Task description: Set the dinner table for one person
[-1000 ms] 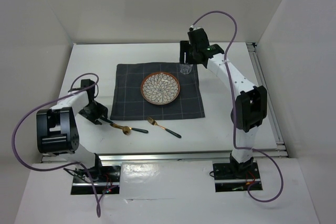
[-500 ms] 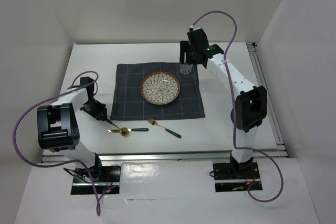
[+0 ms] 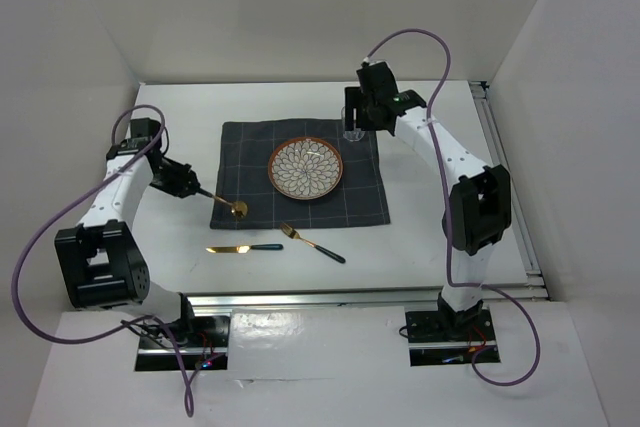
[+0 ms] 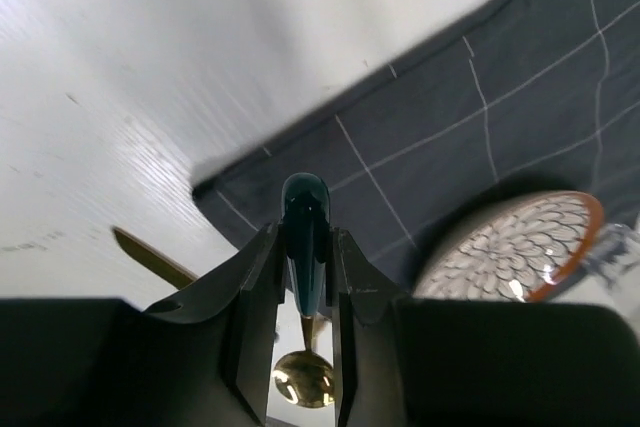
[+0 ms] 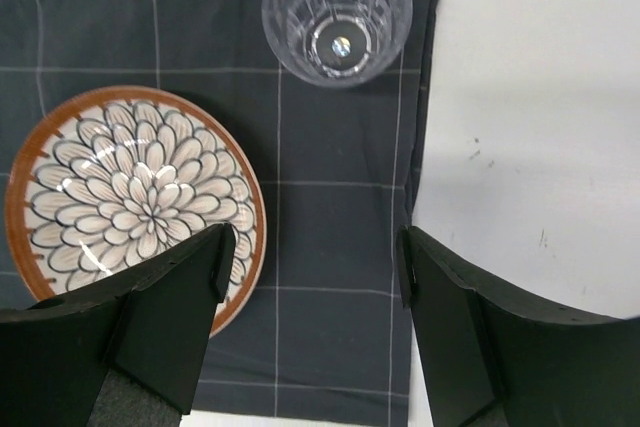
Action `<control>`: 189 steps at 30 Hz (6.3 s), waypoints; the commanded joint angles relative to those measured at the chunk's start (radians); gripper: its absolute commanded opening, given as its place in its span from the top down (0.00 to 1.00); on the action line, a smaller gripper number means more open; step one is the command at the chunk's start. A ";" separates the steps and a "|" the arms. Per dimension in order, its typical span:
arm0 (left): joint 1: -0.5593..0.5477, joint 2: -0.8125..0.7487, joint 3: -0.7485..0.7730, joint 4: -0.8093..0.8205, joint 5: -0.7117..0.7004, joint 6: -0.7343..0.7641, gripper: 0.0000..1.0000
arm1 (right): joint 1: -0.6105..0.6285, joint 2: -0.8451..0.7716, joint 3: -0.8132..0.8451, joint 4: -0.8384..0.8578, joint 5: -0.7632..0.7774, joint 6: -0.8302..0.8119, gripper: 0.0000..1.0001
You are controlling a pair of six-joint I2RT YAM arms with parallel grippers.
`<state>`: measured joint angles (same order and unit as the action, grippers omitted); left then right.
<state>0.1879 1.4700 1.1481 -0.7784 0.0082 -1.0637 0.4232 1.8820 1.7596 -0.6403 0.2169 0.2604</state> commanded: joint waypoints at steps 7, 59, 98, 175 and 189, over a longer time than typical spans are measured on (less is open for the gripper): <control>0.007 0.061 -0.039 0.040 0.161 -0.533 1.00 | 0.019 -0.168 -0.158 0.013 -0.051 0.034 0.23; -0.246 0.484 0.446 -0.220 -0.430 0.611 0.00 | 0.038 -0.325 -0.439 0.090 -0.103 0.082 0.23; -0.179 0.730 0.788 -0.230 -0.281 0.564 0.01 | 0.057 -0.268 -0.393 0.060 -0.067 0.082 0.23; -0.148 0.536 0.249 -0.090 -0.240 0.469 0.29 | 0.121 -0.285 -0.354 0.014 -0.028 0.091 0.23; -0.128 0.492 0.308 -0.142 -0.258 0.472 0.93 | 0.131 -0.256 -0.313 -0.004 -0.019 0.091 0.23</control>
<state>0.0513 1.9831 1.3979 -0.8913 -0.2310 -0.5869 0.5377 1.6424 1.3956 -0.6334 0.1726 0.3443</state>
